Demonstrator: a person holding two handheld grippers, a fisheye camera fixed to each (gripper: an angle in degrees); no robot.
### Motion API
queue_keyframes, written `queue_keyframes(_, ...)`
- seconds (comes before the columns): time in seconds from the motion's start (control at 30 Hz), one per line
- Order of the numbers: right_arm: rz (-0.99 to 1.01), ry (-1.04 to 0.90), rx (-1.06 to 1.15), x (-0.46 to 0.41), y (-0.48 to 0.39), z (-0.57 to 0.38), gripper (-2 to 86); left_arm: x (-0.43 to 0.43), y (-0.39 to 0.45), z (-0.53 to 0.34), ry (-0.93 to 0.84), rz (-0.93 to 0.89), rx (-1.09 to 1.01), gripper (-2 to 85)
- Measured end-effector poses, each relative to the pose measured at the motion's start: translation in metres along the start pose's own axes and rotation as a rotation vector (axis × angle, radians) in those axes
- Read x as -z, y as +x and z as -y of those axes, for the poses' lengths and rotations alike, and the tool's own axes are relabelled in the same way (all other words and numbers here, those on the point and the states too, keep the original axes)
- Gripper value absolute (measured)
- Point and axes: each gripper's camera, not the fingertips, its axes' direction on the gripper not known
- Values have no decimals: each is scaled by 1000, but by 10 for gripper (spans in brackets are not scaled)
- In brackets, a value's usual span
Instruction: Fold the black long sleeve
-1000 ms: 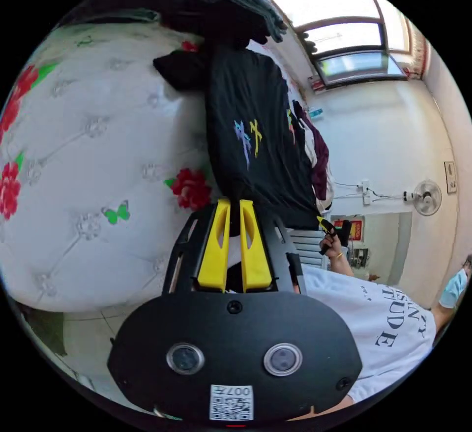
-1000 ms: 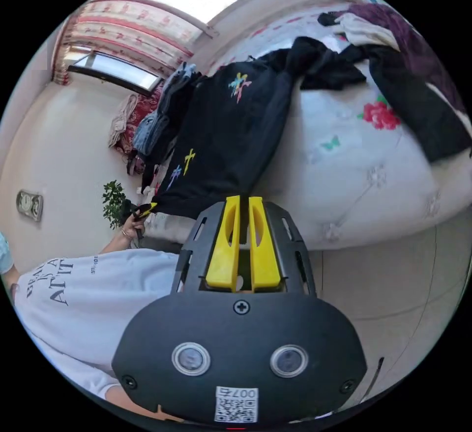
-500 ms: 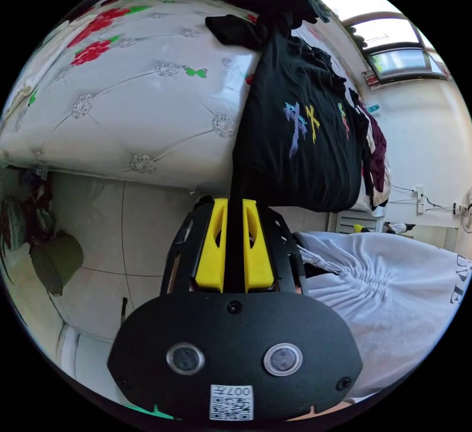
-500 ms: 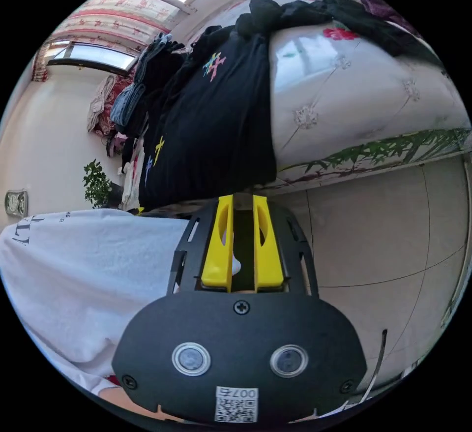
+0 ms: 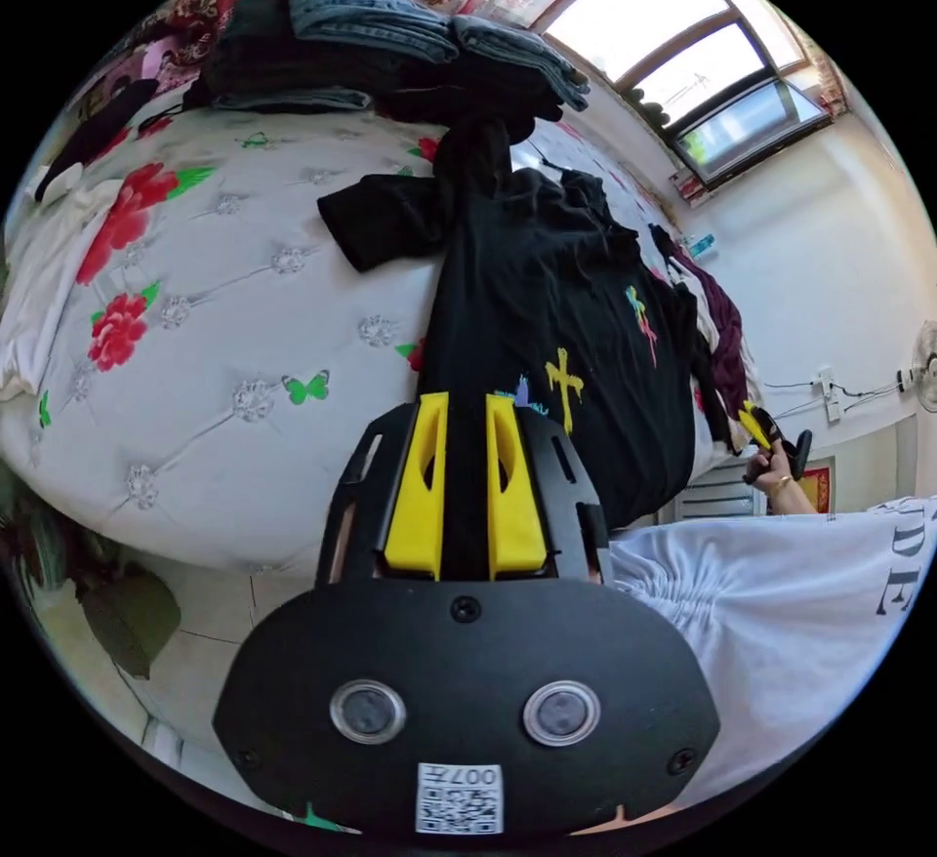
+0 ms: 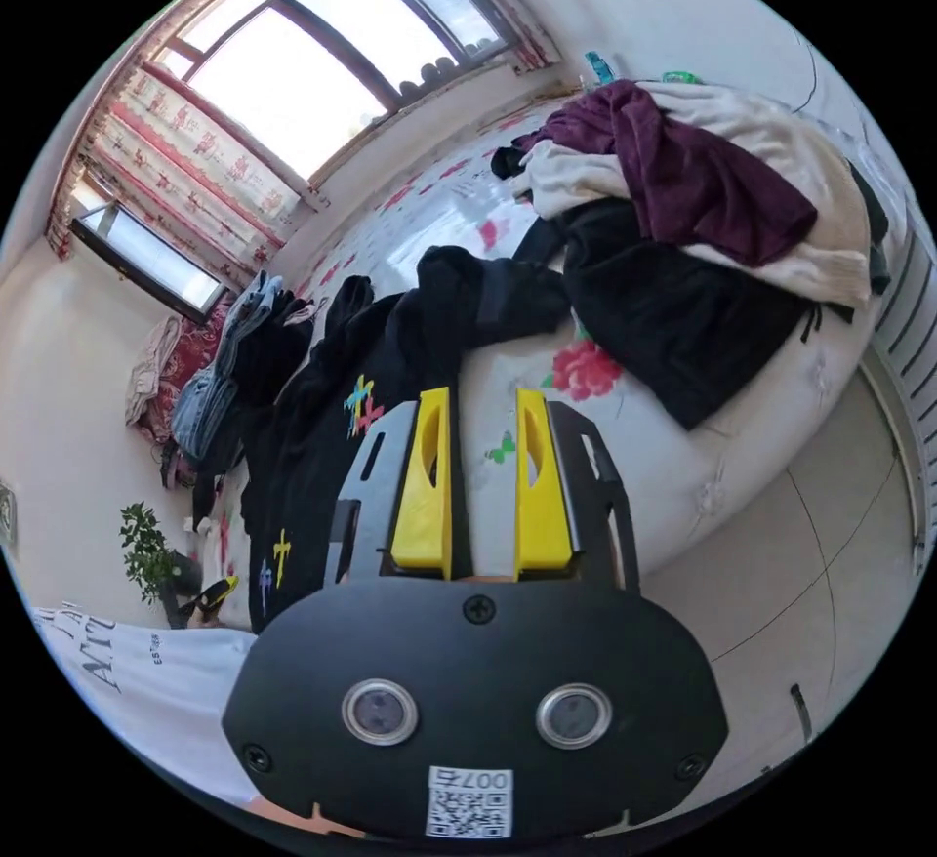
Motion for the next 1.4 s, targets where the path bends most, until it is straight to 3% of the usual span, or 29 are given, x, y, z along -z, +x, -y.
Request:
queue_keyframes(0.27,-137,-145,117,-122,7,114,107,-58,46,2,-64,43,89,71)
queue_keyframes(0.47,-213,-299,184,-195,9,136,66,-78,51,4,-70,74,192,75)
queue_keyframes(0.5,-198,-316,187,-192,6,140,59,-80,49,9,-68,87,196,75)
queue_keyframes(0.6,-296,-95,362,-120,-15,149,35,-82,41,20,-39,111,211,75)
queue_keyframes(0.7,-589,74,447,-31,-6,148,30,-87,24,30,-15,117,221,75)
queue_keyframes(0.77,-715,79,361,21,41,149,35,-92,10,36,-6,118,224,76)
queue_keyframes(0.87,-657,-34,27,45,131,145,51,-103,-24,49,-1,103,261,77)
queue_keyframes(0.97,-688,-34,-137,56,162,115,68,-105,-61,67,42,76,311,82)
queue_keyframes(1.13,-489,94,28,34,84,39,80,-108,-115,103,99,100,342,106)
queue_keyframes(1.27,-260,-75,209,-53,-14,-44,82,-129,-146,143,128,137,375,147)
queue_keyframes(1.4,-222,-195,351,-123,-93,-121,71,-167,-145,181,64,286,323,133)
